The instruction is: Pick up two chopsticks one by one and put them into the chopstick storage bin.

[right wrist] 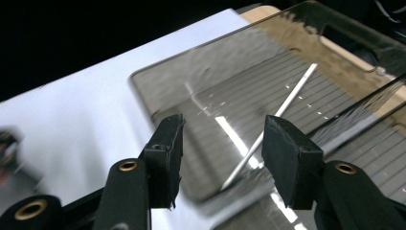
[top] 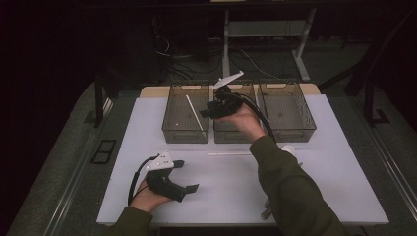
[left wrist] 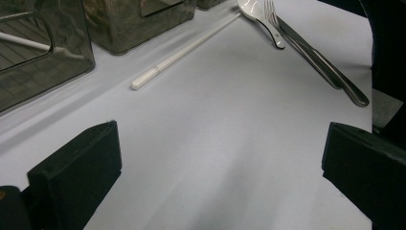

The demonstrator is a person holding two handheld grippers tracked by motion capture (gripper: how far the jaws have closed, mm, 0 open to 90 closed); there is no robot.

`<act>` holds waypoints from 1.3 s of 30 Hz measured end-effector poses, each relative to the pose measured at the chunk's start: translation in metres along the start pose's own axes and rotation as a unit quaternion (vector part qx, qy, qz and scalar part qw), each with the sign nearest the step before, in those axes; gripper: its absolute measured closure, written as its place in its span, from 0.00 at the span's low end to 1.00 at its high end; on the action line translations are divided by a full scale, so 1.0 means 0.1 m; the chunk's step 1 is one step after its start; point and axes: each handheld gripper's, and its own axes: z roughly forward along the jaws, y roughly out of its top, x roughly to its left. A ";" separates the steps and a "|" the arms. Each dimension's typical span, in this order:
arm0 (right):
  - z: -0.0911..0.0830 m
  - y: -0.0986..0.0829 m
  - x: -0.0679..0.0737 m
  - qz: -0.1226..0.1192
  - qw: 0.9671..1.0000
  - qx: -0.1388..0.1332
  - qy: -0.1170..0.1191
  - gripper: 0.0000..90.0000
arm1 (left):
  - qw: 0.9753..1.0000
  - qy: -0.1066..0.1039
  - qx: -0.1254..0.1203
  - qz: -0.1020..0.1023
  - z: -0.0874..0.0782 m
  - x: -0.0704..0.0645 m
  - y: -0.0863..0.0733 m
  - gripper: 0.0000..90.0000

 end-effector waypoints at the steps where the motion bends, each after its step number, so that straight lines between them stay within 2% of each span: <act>1: -0.05 -0.05 0.02 -0.004 1.000 -0.002 0.007 0.55 | 1.000 -0.001 0.000 0.001 0.00 0.00 0.00 0.00; 4: -0.17 -0.19 0.07 -0.024 1.000 -0.001 0.015 0.57 | 1.000 -0.002 -0.001 0.001 0.00 0.00 0.00 0.00; 10: -0.39 -0.44 0.12 -0.046 0.999 -0.003 0.019 0.58 | 1.000 -0.002 -0.005 0.003 0.00 0.01 0.00 0.00; 18: -0.50 -0.81 0.09 -0.056 0.998 0.005 0.023 0.59 | 1.000 0.000 -0.008 0.005 -0.01 0.05 -0.01 0.00; 25: -0.55 -1.14 0.01 -0.065 0.997 0.034 0.007 0.66 | 1.000 -0.001 -0.007 0.005 -0.01 0.05 -0.02 0.00; 28: -0.56 -1.25 -0.06 -0.070 0.996 0.056 -0.002 0.70 | 1.000 -0.002 -0.007 0.005 0.00 0.05 -0.02 0.00; 35: -0.49 -1.43 -0.21 -0.066 0.993 0.099 0.003 0.76 | 1.000 -0.003 -0.007 0.006 0.00 0.04 -0.02 0.00; 39: -0.49 -1.50 -0.25 -0.070 0.991 0.113 0.006 0.81 | 1.000 -0.003 -0.007 0.006 0.00 0.04 -0.02 0.00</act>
